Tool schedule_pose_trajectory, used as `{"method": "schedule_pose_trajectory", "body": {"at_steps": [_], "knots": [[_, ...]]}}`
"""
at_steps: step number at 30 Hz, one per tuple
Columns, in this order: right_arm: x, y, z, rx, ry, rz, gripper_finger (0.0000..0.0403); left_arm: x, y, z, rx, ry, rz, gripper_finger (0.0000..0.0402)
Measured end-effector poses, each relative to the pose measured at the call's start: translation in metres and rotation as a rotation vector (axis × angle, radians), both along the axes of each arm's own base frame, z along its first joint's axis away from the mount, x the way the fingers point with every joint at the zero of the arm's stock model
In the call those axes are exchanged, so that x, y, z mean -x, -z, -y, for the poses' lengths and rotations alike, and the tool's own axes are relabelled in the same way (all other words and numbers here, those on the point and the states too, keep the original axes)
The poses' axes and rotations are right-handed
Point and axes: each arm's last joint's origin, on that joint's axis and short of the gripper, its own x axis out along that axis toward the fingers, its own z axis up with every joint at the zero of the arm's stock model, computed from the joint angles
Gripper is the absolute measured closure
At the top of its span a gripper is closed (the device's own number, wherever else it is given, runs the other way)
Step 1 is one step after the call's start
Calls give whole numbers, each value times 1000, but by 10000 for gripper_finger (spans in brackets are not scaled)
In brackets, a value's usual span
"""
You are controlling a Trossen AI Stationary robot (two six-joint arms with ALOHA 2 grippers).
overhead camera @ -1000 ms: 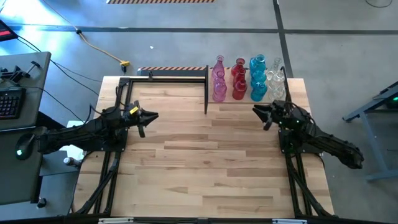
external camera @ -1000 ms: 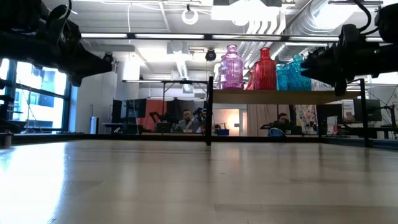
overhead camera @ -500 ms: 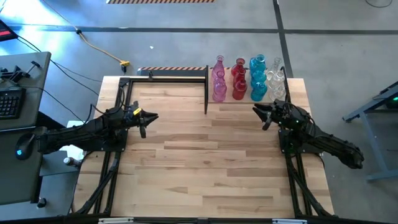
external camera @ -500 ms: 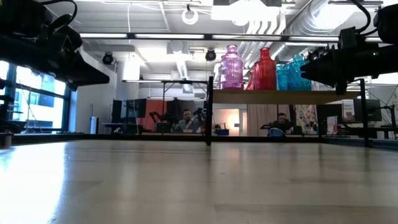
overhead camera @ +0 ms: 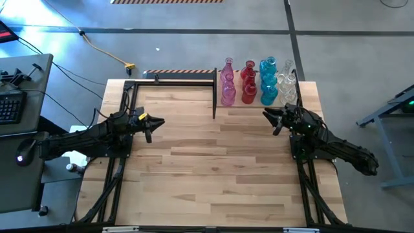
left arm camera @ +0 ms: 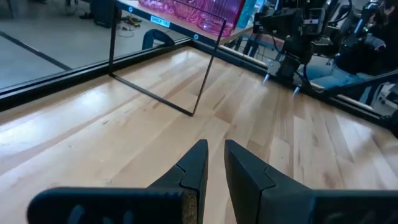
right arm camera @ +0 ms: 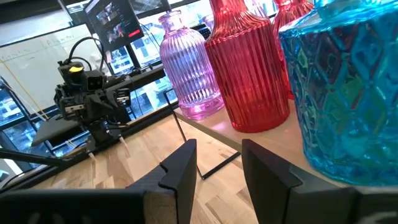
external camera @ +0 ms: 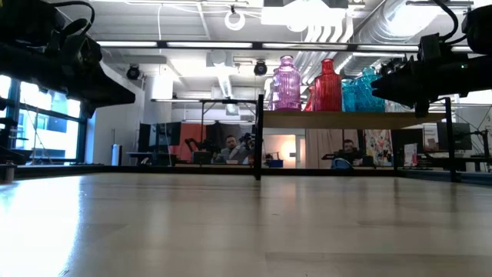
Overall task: Sort vases onto shelf
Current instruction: Return to Home Position
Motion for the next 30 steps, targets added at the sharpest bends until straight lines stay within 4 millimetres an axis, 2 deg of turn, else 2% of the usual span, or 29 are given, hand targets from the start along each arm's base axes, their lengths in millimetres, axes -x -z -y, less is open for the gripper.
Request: {"method": "schedule_pose_trajectory", "body": {"at_steps": [15, 22, 30], "knots": [[0, 0, 0, 0, 0, 0, 286, 0, 4, 0, 2, 1, -8, 357], [0, 0, 0, 1, -3, 2, 286, -2, 6, 0, -24, 3, 81, 357], [-4, -1, -11, 7, -118, 17, 286, 2, 0, 1, -44, 4, 145, 357]]}}
